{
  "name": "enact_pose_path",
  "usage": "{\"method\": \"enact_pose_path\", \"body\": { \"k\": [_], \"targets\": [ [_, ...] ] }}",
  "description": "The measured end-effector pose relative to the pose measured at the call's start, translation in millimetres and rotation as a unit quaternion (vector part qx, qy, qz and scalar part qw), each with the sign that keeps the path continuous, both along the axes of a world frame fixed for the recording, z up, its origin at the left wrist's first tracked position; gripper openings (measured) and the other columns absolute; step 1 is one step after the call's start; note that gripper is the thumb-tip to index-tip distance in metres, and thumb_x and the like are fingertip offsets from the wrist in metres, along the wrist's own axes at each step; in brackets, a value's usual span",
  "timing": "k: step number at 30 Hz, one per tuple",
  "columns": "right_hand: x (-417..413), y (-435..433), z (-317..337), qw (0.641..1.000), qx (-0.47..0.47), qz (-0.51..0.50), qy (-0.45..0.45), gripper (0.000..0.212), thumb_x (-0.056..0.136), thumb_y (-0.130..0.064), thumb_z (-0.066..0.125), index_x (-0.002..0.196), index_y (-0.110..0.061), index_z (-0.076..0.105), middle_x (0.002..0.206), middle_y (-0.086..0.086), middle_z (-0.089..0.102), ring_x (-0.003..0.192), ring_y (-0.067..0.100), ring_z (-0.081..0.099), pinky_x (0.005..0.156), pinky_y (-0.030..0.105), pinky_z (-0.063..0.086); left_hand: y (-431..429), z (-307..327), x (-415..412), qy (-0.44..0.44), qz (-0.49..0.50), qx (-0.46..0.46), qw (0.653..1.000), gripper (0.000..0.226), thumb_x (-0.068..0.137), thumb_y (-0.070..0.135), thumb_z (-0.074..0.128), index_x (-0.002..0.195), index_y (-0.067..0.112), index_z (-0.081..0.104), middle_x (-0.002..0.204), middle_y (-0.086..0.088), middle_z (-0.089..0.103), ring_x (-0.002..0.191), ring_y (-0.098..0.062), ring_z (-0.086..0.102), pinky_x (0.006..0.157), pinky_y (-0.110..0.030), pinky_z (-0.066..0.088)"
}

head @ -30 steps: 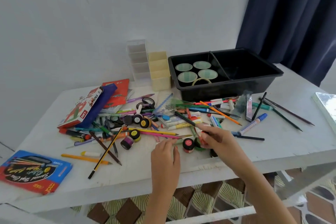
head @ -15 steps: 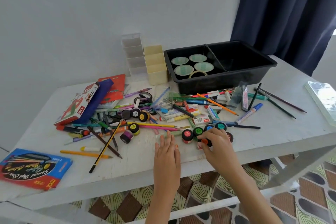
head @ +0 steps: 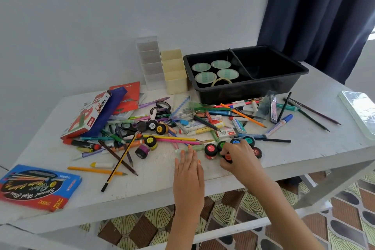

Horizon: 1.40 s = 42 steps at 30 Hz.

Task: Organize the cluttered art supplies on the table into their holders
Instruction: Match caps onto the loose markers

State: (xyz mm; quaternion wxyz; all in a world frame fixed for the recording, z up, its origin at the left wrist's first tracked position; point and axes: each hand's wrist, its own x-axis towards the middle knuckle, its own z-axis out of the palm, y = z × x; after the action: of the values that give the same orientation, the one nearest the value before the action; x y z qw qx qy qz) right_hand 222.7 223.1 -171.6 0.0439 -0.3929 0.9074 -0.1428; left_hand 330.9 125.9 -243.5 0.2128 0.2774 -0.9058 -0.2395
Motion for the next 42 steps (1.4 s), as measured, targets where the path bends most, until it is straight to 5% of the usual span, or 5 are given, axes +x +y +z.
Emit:
{"method": "enact_pose_path", "body": {
  "k": [3, 9, 17, 32, 42],
  "targets": [
    [-1.1, -1.3, 1.1, 1.000, 0.001, 0.014, -0.005, 0.027, 0.094, -0.024, 0.051, 0.119, -0.018, 0.059, 0.110, 0.002, 0.060, 0.108, 0.021, 0.040, 0.091, 0.026, 0.031, 0.9, 1.5, -0.5, -0.017, -0.005, -0.008, 1.000, 0.067, 0.100, 0.040, 0.002, 0.132, 0.006, 0.049, 0.144, -0.005, 0.041, 0.136, -0.026, 0.034, 0.113, -0.026, 0.002],
    [13.7, -0.3, -9.6, 0.997, -0.071, -0.039, 0.015, 0.029, 0.091, -0.021, 0.058, 0.119, -0.017, 0.062, 0.109, 0.001, 0.044, 0.104, 0.018, 0.041, 0.087, 0.025, 0.038, -1.4, 11.7, 5.8, 0.056, -0.018, 0.041, 0.997, 0.053, 0.099, 0.042, 0.015, 0.145, 0.018, 0.027, 0.150, 0.013, 0.011, 0.142, -0.001, 0.000, 0.113, -0.016, -0.014],
    [38.8, -77.5, -3.5, 0.971, -0.189, 0.131, -0.065, 0.025, 0.090, -0.008, 0.052, 0.110, -0.016, 0.063, 0.097, -0.002, 0.052, 0.093, 0.014, 0.050, 0.081, 0.022, 0.042, -40.2, 38.1, 46.8, 0.199, 0.155, 0.114, 0.961, 0.032, 0.099, 0.027, 0.039, 0.128, 0.022, 0.053, 0.126, 0.011, 0.053, 0.120, -0.002, 0.044, 0.102, -0.024, 0.037],
    [84.6, -180.4, -22.5, 0.928, 0.030, 0.343, 0.146, 0.069, 0.078, 0.005, 0.061, 0.140, -0.010, 0.034, 0.147, 0.005, 0.031, 0.136, 0.024, 0.023, 0.108, 0.037, 0.022, -79.8, 40.5, 112.4, 0.280, 0.296, 0.143, 0.902, 0.026, 0.095, 0.010, 0.047, 0.114, 0.019, 0.061, 0.109, 0.011, 0.062, 0.103, 0.003, 0.054, 0.079, -0.012, 0.043],
    [73.1, -142.4, -21.5, 0.937, -0.256, 0.226, -0.077, 0.034, 0.082, -0.014, 0.066, 0.115, -0.015, 0.061, 0.102, -0.003, 0.048, 0.089, 0.010, 0.050, 0.078, 0.025, 0.049, -72.2, 37.0, 90.4, 0.262, 0.260, 0.161, 0.915, 0.025, 0.096, 0.010, 0.045, 0.113, 0.023, 0.059, 0.106, 0.014, 0.061, 0.100, 0.004, 0.054, 0.078, -0.012, 0.043]
  ]
}}
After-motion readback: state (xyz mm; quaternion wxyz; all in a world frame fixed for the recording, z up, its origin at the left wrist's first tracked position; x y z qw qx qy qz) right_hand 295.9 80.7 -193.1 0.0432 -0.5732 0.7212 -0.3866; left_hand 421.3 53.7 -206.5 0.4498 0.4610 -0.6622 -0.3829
